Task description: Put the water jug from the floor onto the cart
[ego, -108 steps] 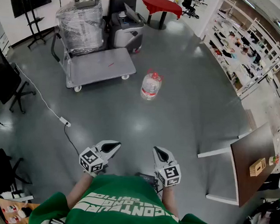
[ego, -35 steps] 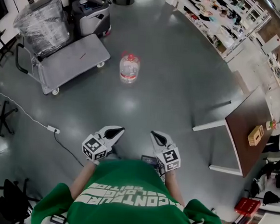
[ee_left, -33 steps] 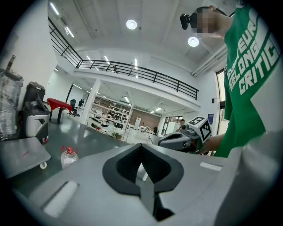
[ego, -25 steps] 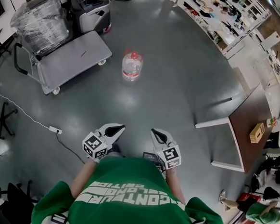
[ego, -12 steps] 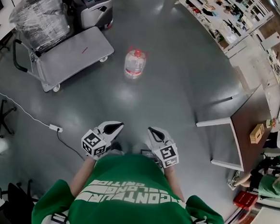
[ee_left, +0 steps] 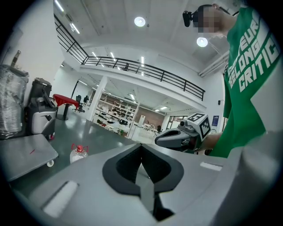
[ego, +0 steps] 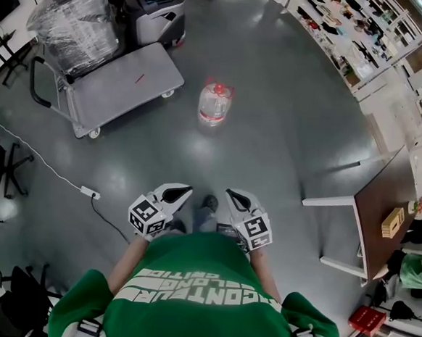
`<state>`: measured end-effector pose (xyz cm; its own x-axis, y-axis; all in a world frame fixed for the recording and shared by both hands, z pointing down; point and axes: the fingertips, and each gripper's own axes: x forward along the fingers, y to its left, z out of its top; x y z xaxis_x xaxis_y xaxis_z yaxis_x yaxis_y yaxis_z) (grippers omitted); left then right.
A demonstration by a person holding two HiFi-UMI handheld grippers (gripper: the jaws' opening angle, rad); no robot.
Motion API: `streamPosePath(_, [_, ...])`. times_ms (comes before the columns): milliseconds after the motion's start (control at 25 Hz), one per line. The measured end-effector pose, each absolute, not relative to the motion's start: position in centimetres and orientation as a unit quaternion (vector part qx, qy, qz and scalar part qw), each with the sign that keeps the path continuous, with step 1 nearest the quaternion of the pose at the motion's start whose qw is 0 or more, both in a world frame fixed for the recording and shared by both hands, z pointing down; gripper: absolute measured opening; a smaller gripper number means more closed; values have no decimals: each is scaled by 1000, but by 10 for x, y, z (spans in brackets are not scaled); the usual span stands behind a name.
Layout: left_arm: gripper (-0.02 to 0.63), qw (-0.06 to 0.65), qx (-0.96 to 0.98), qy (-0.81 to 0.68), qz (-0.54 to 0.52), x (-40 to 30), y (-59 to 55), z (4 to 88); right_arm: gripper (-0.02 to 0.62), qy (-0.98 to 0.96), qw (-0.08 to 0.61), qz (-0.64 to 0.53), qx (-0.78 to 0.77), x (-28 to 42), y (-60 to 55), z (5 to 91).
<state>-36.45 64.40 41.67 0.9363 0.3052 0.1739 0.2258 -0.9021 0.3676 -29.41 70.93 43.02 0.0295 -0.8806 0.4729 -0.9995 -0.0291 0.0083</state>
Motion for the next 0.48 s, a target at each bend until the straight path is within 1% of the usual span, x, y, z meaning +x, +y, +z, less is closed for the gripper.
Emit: streamPosePath(480, [14,154,969,143,126,-267,640,407,-8,-684,157,162,694,-191,685,430])
